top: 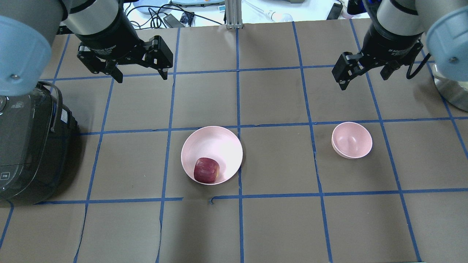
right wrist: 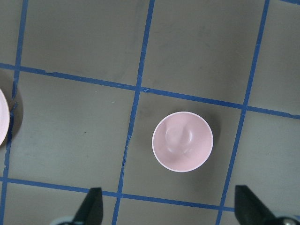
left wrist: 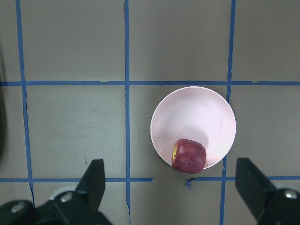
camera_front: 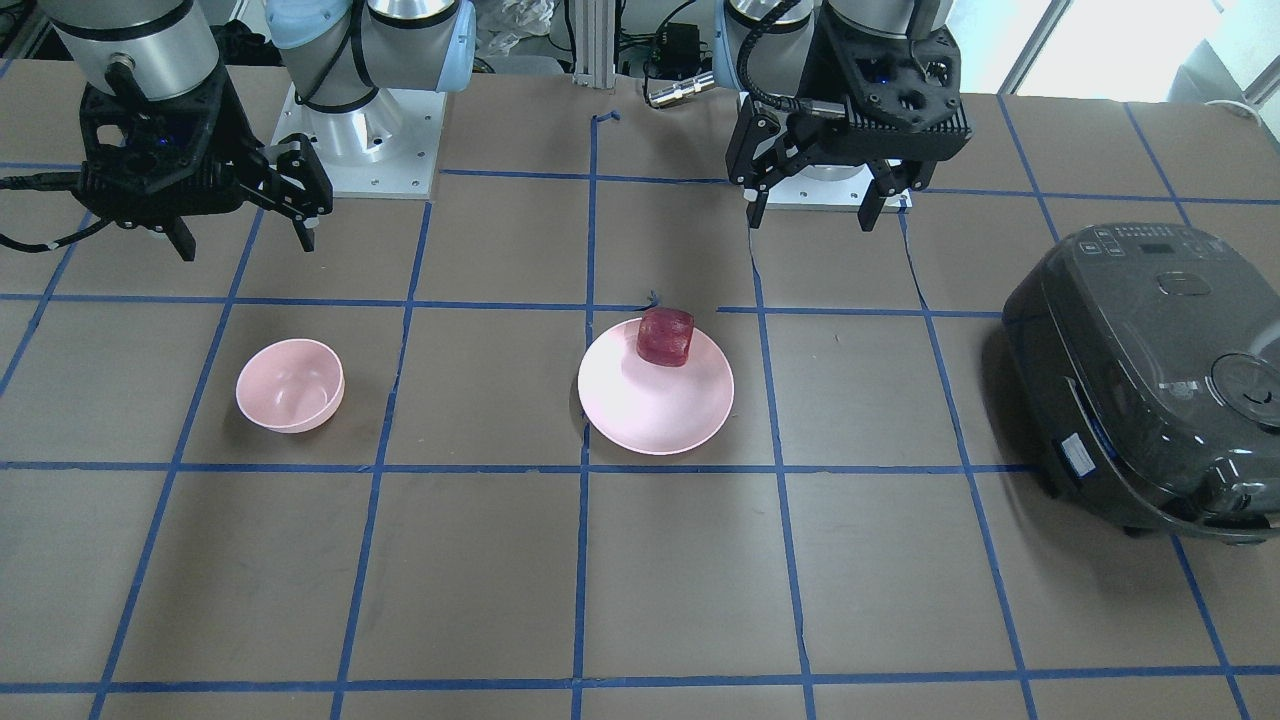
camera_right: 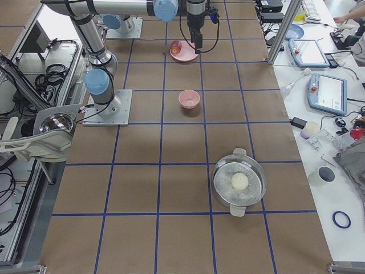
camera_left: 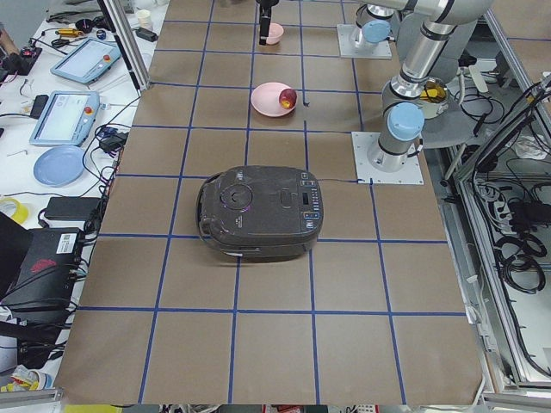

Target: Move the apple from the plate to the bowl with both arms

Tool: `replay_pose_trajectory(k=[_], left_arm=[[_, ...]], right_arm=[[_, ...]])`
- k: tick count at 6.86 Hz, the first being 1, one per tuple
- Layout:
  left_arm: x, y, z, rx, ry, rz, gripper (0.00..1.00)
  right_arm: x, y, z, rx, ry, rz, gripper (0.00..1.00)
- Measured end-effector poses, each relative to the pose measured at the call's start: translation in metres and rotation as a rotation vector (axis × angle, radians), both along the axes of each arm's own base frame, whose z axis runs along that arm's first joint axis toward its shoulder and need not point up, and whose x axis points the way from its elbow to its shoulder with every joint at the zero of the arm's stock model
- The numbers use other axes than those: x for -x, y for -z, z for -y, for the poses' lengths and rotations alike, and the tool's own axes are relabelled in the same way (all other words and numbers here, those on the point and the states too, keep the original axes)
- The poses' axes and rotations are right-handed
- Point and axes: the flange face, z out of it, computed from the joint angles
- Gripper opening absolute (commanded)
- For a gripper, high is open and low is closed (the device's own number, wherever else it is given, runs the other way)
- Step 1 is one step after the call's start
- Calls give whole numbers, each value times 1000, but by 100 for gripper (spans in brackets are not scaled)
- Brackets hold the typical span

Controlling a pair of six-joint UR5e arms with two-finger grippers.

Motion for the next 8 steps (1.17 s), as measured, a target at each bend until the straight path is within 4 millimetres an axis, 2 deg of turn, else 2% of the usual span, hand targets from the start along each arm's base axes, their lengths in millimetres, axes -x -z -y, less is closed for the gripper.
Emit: replay_pose_trajectory(k=[6,8], left_arm=[[0,-5,-2,6,-3,-5,100],[0,-7,-5,11,-2,-6,100]], right_arm=[[0,3,-3,-22,0,-5,100],[1,7,-8,-80,2,-5,100]])
